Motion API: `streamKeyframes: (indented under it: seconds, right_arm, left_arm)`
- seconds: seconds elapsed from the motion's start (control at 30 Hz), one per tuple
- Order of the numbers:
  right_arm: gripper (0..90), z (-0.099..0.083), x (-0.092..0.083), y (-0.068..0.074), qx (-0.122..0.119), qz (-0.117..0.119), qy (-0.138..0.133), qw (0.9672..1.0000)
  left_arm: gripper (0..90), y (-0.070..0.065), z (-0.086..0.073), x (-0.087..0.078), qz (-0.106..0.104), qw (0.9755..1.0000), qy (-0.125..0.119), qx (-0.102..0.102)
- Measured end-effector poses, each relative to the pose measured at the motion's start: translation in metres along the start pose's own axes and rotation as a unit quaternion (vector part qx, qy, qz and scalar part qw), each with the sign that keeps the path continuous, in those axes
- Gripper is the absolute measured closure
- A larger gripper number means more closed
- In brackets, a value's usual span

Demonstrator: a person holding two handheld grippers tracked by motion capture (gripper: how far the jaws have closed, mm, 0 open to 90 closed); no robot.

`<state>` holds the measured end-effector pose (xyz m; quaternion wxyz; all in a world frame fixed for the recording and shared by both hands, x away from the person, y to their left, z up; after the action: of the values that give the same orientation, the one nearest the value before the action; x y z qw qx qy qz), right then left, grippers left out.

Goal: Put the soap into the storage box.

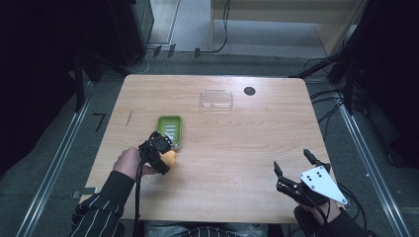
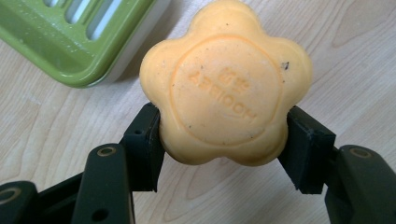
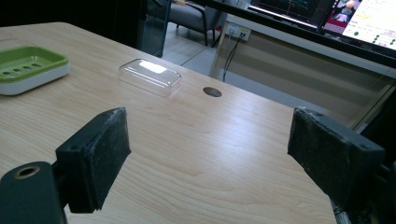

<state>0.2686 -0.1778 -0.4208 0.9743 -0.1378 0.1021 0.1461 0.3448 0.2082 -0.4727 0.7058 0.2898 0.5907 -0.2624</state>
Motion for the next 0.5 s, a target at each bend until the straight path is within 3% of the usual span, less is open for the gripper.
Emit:
streamKeyframes:
  seconds: [0.5]
  right_arm:
    - [13.4, 0.000, 0.000, 0.000, 0.000, 0.001, 0.001, 1.0000]
  left_arm:
    - [39.7, 0.014, 0.002, -0.006, 0.002, 0.9998, -0.010, -0.016]
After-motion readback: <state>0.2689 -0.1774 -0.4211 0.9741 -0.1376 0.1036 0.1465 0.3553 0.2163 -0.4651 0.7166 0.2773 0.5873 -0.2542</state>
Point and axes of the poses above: each handheld gripper's, and its own axes: x roughly forward along the jaws, z roughly out of its top, y roughly to its left, the point moved 6 cm from there along x, roughly forward along the jaws, and after that the axes turned 3 degrees about -x, right-handed, at the moved point
